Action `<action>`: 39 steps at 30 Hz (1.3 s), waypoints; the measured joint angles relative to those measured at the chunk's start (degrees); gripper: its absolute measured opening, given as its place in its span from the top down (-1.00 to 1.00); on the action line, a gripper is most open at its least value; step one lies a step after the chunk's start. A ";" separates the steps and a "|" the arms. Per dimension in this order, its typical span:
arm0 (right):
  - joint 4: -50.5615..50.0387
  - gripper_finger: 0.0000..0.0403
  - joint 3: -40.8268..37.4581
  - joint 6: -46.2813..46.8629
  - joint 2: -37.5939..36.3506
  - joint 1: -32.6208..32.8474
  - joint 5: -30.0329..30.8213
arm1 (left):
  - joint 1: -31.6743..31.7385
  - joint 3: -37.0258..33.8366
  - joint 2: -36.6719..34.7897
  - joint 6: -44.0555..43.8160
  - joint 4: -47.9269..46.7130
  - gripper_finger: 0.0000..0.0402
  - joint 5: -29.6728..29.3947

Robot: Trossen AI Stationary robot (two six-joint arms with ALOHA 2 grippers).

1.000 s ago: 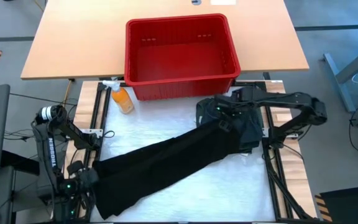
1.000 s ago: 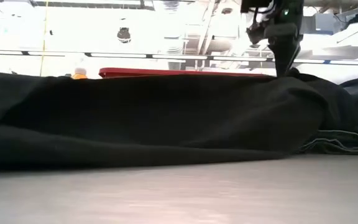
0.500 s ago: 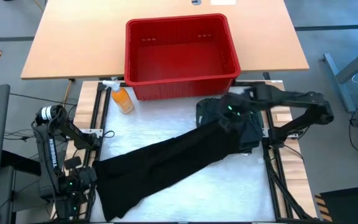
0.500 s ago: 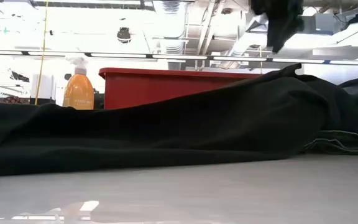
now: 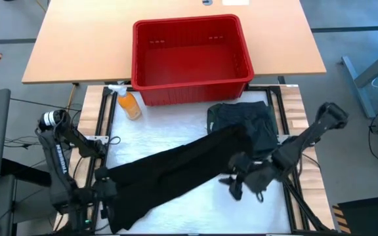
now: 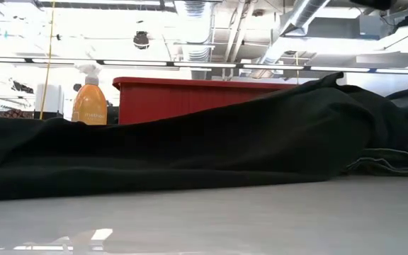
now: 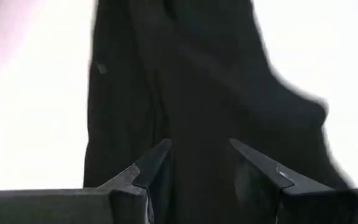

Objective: Fold Laundry from Bin
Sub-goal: Fold the black shirt

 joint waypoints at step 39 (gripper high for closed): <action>4.03 -0.02 0.00 0.28 10.86 3.91 -1.63 | 8.13 -14.78 0.00 2.64 17.11 0.95 33.18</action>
